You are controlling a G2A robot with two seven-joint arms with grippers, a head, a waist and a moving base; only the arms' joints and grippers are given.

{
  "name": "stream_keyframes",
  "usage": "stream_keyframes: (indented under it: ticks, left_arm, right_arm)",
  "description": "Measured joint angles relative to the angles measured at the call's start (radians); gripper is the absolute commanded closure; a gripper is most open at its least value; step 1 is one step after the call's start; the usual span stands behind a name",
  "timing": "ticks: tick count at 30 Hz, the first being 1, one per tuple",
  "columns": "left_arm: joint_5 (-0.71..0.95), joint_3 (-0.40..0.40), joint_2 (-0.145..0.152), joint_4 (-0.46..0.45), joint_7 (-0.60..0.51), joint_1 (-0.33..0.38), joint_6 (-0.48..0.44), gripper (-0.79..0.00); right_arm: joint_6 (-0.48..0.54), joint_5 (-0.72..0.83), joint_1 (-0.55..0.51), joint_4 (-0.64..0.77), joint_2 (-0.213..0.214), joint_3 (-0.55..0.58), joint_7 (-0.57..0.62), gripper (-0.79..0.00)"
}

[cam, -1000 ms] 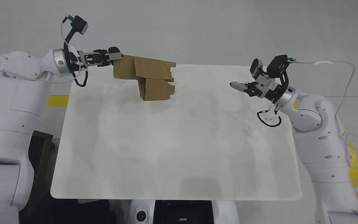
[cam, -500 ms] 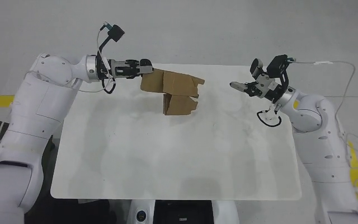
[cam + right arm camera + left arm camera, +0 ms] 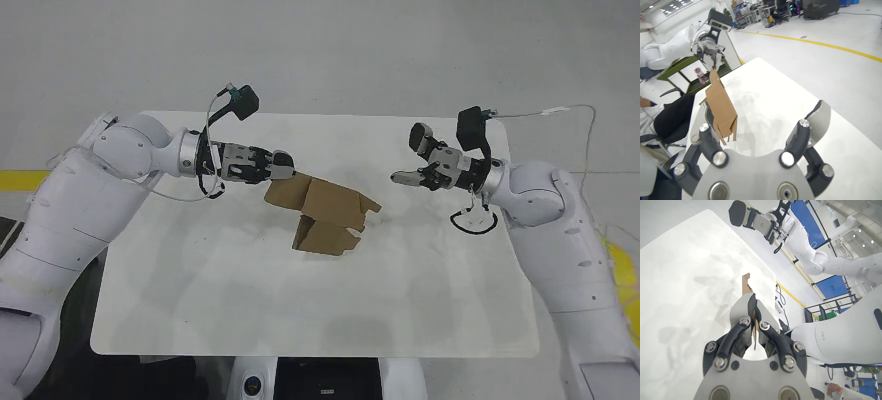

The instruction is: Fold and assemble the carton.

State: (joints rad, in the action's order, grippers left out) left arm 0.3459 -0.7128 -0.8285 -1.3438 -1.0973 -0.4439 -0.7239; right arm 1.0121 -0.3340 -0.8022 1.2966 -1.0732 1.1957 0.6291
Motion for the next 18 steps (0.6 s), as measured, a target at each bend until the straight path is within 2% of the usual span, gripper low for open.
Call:
stream_keyframes:
  ticks: [3, 6, 18]
  left_arm:
    - [-0.013, 0.051, 0.020, -0.006, 0.032, 0.023, -0.032, 0.000]
    - [-0.039, 0.107, 0.039, 0.000, 0.071, 0.052, -0.071, 0.000]
    - [0.015, 0.341, 0.099, 0.008, 0.201, 0.175, -0.200, 0.000]
  right_arm:
    - [0.001, 0.071, 0.053, -0.023, -0.005, -0.084, 0.104, -0.785]
    - [0.000, 0.111, 0.093, -0.042, -0.012, -0.148, 0.152, -0.785]
    - [0.000, 0.175, 0.196, -0.026, -0.048, -0.357, 0.167, -0.785]
